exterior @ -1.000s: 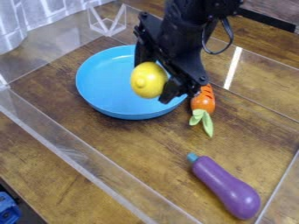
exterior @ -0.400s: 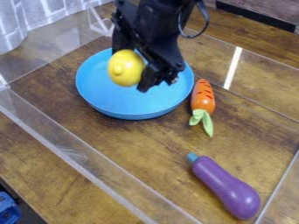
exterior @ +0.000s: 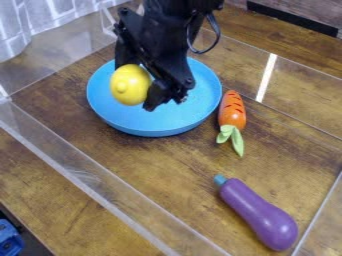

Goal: Put the lemon on the blue tray

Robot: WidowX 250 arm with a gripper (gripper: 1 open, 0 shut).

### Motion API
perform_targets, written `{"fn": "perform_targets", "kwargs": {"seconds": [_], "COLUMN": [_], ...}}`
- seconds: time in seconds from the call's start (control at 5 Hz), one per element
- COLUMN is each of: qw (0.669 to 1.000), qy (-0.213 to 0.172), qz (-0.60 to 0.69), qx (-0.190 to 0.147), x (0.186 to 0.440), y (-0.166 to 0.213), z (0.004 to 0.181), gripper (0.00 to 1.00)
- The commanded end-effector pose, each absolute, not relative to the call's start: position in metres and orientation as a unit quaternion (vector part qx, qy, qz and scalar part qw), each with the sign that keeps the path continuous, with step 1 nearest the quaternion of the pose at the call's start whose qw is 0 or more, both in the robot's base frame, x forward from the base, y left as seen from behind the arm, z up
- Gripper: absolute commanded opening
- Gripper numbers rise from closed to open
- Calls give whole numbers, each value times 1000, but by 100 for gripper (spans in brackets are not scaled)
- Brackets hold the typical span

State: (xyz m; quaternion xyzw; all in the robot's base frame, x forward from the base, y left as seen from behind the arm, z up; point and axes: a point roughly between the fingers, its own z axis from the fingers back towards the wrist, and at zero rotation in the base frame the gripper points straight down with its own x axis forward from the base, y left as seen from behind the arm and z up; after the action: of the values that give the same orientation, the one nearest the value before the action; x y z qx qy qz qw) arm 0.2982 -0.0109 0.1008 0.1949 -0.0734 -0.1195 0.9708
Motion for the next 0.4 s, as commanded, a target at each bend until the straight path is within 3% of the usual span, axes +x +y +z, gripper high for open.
{"fn": "perform_targets", "kwargs": {"seconds": [0.0, 0.2], "qw": [969, 968], "qy": [-99, -103], "qz": [-106, -103], "qx": [199, 203], "x": [299, 297], "y": [-3, -1], "z": [108, 104], "gripper": [100, 100]}}
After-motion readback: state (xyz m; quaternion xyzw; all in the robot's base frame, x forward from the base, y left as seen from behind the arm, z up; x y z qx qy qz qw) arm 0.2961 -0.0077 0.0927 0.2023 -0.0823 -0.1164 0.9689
